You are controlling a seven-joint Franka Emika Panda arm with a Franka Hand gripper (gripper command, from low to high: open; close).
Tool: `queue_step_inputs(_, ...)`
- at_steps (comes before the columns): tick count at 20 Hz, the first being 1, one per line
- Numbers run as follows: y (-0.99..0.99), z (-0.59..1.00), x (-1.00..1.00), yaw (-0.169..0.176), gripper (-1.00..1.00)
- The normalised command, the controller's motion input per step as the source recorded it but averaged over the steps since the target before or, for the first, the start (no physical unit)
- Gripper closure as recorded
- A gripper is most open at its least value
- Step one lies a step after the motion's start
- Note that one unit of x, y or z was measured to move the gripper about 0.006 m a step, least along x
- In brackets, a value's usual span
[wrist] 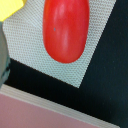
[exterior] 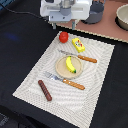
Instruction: Interact with the objects in diverse but meaningful ways.
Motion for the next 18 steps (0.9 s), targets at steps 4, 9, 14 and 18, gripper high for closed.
queue_step_inputs(4, 0.07, -0.46, -0.37, 0.000, -1.00)
queue_step_inputs(9, 0.08, -0.46, -0.35, 0.000, -1.00)
queue_step_inputs(14, 0.13, -0.27, -0.06, -0.001, -1.00)
queue_step_inputs(18, 0.25, -0.20, 0.05, -0.001, -1.00)
